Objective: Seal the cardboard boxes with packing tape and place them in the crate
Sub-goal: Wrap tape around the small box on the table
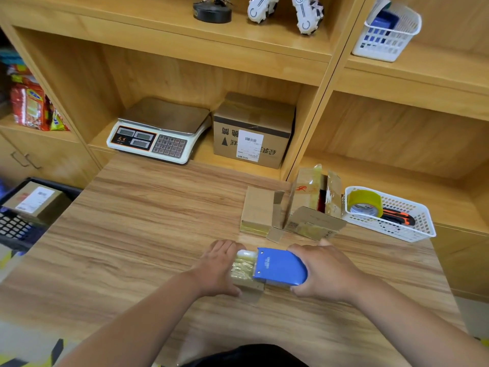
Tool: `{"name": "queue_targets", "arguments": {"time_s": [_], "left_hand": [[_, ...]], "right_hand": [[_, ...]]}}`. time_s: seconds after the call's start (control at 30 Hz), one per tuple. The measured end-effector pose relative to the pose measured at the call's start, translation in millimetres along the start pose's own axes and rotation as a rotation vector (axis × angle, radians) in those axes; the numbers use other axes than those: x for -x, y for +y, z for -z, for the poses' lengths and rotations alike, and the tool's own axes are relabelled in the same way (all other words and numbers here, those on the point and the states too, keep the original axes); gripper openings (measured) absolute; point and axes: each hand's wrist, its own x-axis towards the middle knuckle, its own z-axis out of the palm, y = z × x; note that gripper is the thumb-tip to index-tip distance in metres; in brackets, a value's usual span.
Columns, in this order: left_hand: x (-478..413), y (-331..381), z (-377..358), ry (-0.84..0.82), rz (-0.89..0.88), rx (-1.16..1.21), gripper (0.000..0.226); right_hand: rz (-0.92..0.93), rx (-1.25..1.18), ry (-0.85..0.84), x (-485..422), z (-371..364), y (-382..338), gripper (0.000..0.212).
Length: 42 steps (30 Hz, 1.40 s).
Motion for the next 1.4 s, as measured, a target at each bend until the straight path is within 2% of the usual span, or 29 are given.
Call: {"name": "queue_targets", "arguments": {"time_s": [0.23, 0.87, 1.1, 1.27, 1.33, 1.4], "left_hand": [[-4, 5, -4, -0.029, 0.002, -0.006, 0.101], [-2, 6, -7, -0.027, -0.002, 0.041, 0.100], [-7, 26, -3, -0.029, -0.101, -0.254, 0.108], [-17, 50, -11, -0.036, -0.174, -0.371, 0.105], [-17, 48, -13, 0.005, -0.162, -0.372, 0.097], [-16, 42, -10, 0.032, -0.126, -0.276, 0.095]], "right_hand": [[-0.052, -0.027, -0.029, 35, 2, 38, 0.054], [-0.051, -0.050, -0.060, 15, -35, 31, 0.044], [-0.085, -0.060, -0.051, 15, -40, 30, 0.047], [-0.109, -0.047, -0.053, 16, -37, 25, 0.046], [-0.116, -0.057, -0.046, 19, -33, 25, 0.045], [-0.119, -0.090, -0.027, 22, -28, 24, 0.047]]}}
